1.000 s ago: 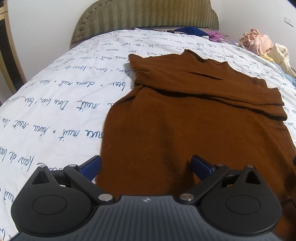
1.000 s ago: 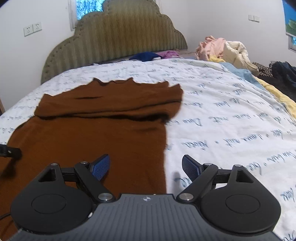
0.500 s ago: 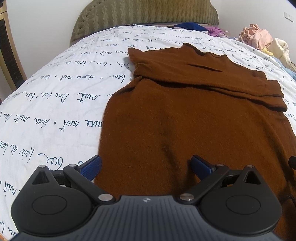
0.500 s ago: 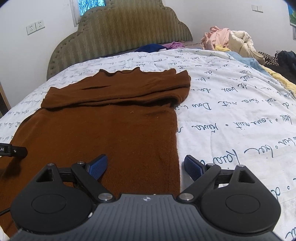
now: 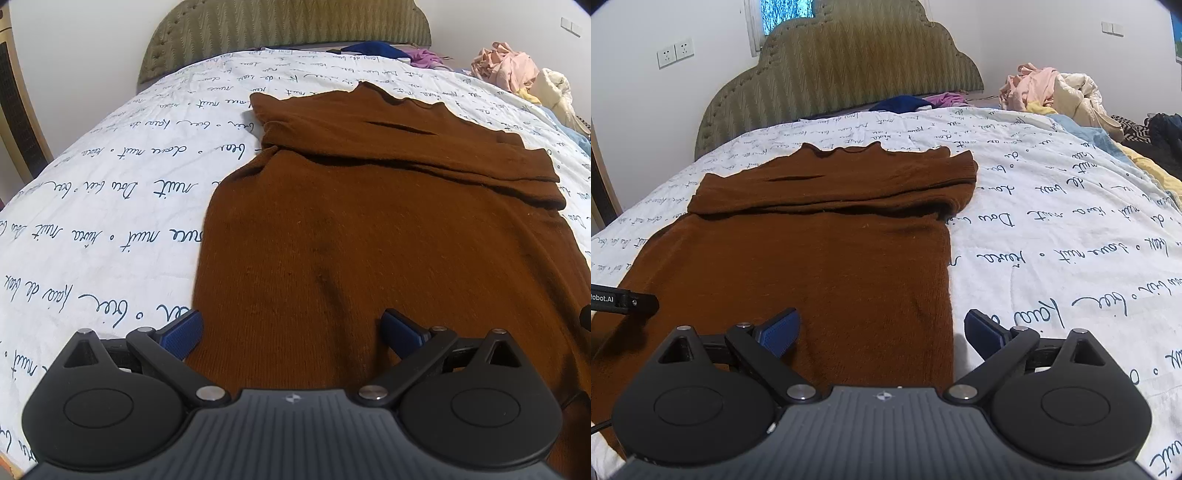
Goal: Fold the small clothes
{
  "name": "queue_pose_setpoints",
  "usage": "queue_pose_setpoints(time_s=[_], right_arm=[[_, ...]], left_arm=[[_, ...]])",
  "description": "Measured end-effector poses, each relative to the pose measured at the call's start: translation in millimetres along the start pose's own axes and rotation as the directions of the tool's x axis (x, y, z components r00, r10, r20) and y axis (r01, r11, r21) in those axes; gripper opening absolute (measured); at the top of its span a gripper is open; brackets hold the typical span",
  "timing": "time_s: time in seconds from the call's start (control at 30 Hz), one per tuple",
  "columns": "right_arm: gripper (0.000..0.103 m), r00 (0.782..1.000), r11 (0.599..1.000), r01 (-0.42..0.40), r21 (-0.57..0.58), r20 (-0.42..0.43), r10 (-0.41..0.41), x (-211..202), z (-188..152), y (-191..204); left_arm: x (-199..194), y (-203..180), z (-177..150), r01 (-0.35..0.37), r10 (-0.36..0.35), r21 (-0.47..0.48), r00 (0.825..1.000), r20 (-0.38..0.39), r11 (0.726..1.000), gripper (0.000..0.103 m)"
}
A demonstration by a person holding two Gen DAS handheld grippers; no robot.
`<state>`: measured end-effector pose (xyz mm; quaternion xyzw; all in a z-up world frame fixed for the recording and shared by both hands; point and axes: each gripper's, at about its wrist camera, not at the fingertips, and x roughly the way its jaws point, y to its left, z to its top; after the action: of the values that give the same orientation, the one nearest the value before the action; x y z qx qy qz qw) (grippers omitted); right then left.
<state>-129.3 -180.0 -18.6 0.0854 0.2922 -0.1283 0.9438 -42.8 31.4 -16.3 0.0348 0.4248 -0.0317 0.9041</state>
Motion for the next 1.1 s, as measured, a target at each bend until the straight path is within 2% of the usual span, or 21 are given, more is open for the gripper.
queue_pose_setpoints(time_s=[0.37,0.77,1.1], right_arm=[[0.094,0.999,0.998,-0.012,-0.07,0.042,0.015,-16,-8,5],[0.094,0.997,0.996,-0.082,-0.028,-0.018,0.081,-26,-16,-4],[0.094,0.995,0.993,-0.101,-0.055,-0.014,0.1,-35,-21,-2]], left_arm=[[-12,6,-10,0.0,0.0,-0.019,1.0,0.001,1.0,0.103],[-17,11,-16,0.014,-0.014,-0.028,1.0,-0.006,1.0,0.103],[-22,11,-20,0.013,-0.013,-0.008,1.0,0.016,1.0,0.103]])
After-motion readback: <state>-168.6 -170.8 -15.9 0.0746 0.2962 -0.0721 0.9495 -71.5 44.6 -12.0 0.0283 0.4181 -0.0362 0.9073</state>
